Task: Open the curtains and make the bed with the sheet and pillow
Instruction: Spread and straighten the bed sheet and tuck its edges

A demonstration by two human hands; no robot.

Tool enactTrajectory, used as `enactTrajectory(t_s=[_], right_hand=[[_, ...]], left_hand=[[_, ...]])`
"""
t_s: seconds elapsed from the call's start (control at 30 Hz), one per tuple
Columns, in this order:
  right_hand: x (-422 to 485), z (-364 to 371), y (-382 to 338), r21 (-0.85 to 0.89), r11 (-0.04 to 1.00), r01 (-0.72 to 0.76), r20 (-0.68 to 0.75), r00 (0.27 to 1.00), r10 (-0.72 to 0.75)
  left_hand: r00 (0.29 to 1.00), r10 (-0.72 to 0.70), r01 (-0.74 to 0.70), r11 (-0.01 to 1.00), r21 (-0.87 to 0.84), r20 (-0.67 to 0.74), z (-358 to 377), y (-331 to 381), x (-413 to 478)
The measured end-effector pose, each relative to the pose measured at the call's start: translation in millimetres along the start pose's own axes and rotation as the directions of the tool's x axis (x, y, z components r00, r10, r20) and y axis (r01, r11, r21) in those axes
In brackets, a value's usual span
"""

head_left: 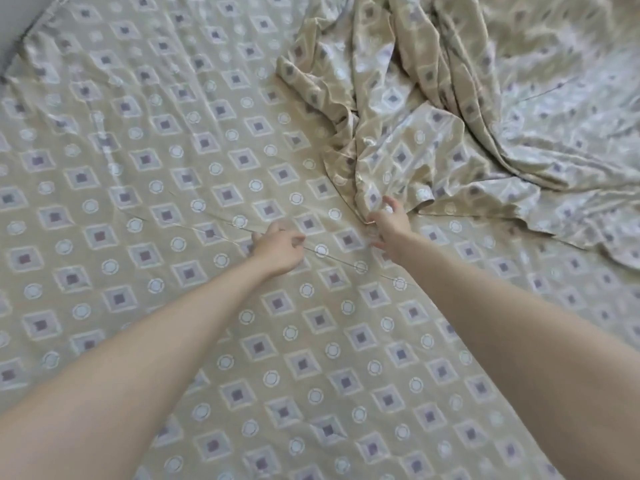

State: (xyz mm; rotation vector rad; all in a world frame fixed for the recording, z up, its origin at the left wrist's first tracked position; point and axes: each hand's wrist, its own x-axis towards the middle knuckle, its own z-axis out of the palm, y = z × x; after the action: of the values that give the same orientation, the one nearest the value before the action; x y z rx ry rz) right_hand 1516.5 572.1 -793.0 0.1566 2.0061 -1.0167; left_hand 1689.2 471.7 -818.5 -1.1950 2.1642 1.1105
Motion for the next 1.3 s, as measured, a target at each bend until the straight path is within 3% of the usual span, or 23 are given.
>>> enactTrajectory(t_s=[0.1, 0.23, 0.43, 0.6, 0.7, 0.83, 1.07, 1.2, 1.3], right_hand=[[19.3, 0.1, 5.6, 0.207, 0.978, -0.013, -0.033, 0.999, 0.021], [18.9, -10.7, 2.5, 0.557, 0.824, -0.104, -0.14, 0.966, 0.216], [-23.2, -30.5, -28.5, 0.833, 0.547, -0.078, -0.065, 0.969, 0.237], [-81.4, -55.3, -69.8, 0.83, 0.557, -0.034, -0.073, 0.983, 0.169], [-113.5, -70.0, -86.6, 0.723, 0.691, -0.01, -0.115, 0.984, 0.134], [-163.2, -93.5, -109.4, 0.675, 0.738, 0.001, -0.122, 0.986, 0.11], [-255.7, -128.2, -132.5, 0.623, 0.78, 0.053, -0.082, 0.997, -0.002], [-300.6, -141.5, -141.9, 0.477, 0.853, 0.21, -0.135, 0.977, -0.165], [-332.9, -151.8, -140.2, 0.475, 0.828, 0.299, -0.129, 0.954, -0.27]], left_hand=[[0.999, -0.04, 0.04, 0.999, -0.006, 0.0, 4.0, 3.9, 1.3], [0.998, -0.049, 0.051, 0.998, -0.045, 0.037, -2.2, 4.2, 1.1], [0.997, -0.072, 0.081, 0.926, -0.369, 0.039, -27.2, 32.2, -27.0], [0.997, -0.013, -0.012, 0.941, -0.338, -0.071, -69.0, 68.4, -65.2], [0.993, 0.07, -0.095, 0.954, -0.284, -0.098, -94.7, 89.7, -83.7], [0.991, 0.074, -0.107, 0.945, -0.311, -0.116, -133.4, 113.2, -114.7], [1.0, 0.004, 0.011, 0.864, -0.503, 0.028, -161.7, 140.2, -182.0], [0.997, 0.021, 0.021, 0.862, -0.507, 0.077, -167.3, 147.2, -217.5], [0.994, 0.042, 0.011, 0.869, -0.495, 0.096, -174.2, 156.1, -236.5]])
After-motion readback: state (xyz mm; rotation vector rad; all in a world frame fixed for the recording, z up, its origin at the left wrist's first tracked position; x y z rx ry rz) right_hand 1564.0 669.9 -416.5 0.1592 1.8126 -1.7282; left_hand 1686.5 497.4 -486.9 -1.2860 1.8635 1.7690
